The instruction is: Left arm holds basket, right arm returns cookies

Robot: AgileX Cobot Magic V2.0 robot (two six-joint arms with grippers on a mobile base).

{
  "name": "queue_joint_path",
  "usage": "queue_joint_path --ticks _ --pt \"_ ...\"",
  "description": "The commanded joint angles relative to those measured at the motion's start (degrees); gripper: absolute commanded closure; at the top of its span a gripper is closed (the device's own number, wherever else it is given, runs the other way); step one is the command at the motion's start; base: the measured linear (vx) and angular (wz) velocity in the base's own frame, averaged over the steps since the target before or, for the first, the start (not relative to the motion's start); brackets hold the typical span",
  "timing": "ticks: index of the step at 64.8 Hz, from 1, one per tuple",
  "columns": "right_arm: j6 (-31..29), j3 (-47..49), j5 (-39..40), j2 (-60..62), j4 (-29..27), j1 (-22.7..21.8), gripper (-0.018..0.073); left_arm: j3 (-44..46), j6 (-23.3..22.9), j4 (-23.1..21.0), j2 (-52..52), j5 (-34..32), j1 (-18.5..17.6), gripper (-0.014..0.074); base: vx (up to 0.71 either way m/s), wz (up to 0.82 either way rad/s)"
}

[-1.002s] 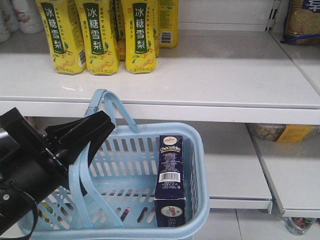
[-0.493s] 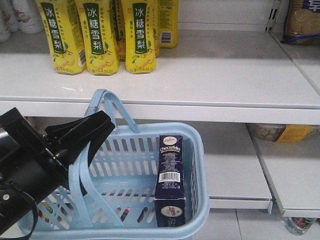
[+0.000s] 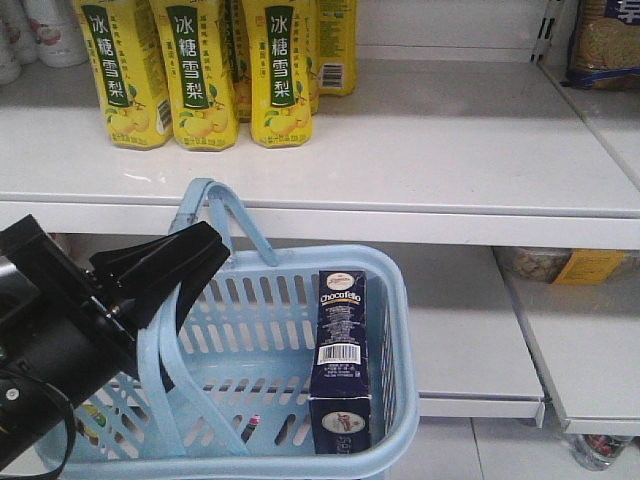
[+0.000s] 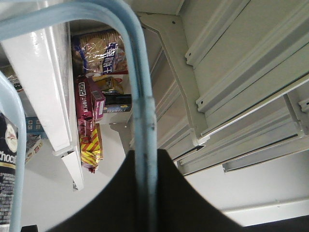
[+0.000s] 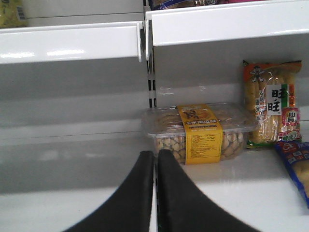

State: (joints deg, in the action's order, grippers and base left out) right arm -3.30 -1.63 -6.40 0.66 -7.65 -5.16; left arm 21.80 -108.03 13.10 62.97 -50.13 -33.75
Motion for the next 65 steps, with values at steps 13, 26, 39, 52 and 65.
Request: queue_joint_path --ticks 13,26,39,52,65 --pt "-0.11 -1.00 9.51 0.66 -1.33 -0.03 0.0565 1.79 1.87 -5.55 -1.03 -5.78 0.67 0.0596 0.00 0.00" --pt "-0.05 -0.76 18.74 0.66 -1.33 -0.03 0.0565 1.79 1.87 -5.55 -1.03 -5.78 0.67 0.0596 0.00 0.00" --pt "0.99 3.49 19.65 0.66 -1.49 -0.03 0.0565 1.79 1.87 -5.55 -1.03 -5.78 0.67 0.0596 0.00 0.00" --pt "-0.96 11.25 20.03 0.66 -0.73 -0.03 0.0565 1.79 1.87 -5.55 -1.03 -5.78 0.67 0.0596 0.00 0.00" --pt "-4.46 22.01 19.81 -3.75 0.22 -0.03 0.0565 1.79 1.87 -5.55 -1.03 -5.78 0.67 0.0596 0.00 0.00"
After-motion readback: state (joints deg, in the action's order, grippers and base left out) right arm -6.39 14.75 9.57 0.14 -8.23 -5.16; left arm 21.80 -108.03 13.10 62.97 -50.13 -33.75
